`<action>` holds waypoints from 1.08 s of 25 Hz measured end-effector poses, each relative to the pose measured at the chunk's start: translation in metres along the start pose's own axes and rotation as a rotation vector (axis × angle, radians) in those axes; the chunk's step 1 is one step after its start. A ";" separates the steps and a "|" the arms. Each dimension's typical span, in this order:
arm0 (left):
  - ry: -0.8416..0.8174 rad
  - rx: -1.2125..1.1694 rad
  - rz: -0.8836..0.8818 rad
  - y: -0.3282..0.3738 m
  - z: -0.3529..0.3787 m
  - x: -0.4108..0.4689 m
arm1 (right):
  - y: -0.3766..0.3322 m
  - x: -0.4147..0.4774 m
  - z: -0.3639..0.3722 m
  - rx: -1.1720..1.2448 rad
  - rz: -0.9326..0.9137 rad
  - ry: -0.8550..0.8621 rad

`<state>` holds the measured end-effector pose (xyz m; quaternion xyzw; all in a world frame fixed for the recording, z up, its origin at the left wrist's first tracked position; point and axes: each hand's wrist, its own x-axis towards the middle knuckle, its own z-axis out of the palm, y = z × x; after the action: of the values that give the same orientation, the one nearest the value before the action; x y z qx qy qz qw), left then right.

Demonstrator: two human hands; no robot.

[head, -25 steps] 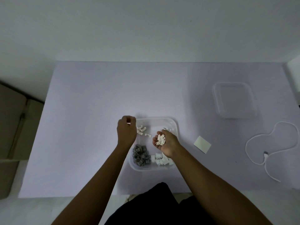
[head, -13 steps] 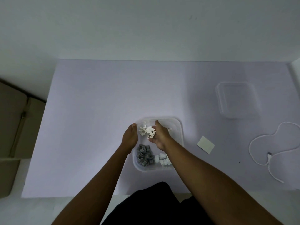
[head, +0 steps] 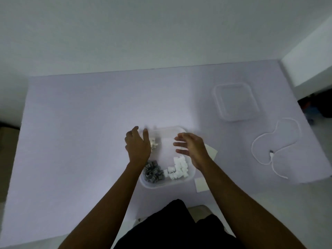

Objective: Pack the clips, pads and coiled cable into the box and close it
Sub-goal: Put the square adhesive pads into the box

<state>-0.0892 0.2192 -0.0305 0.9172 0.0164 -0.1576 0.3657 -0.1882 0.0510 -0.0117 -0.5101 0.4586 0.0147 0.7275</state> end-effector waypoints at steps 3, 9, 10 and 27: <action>-0.006 0.019 0.327 0.038 0.024 -0.009 | 0.010 -0.016 -0.070 -0.367 -0.236 0.340; -0.393 0.200 0.737 0.092 0.113 -0.041 | 0.100 -0.035 -0.141 -0.971 -0.084 0.080; -0.458 0.270 0.781 0.096 0.127 -0.047 | 0.112 -0.038 -0.142 -1.018 -0.078 0.077; -0.602 0.890 0.855 0.099 0.223 -0.059 | 0.118 -0.015 -0.196 -0.993 -0.117 0.305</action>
<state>-0.1926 0.0008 -0.0986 0.8222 -0.5158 -0.2392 -0.0270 -0.3821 -0.0335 -0.0986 -0.8147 0.4679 0.1153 0.3226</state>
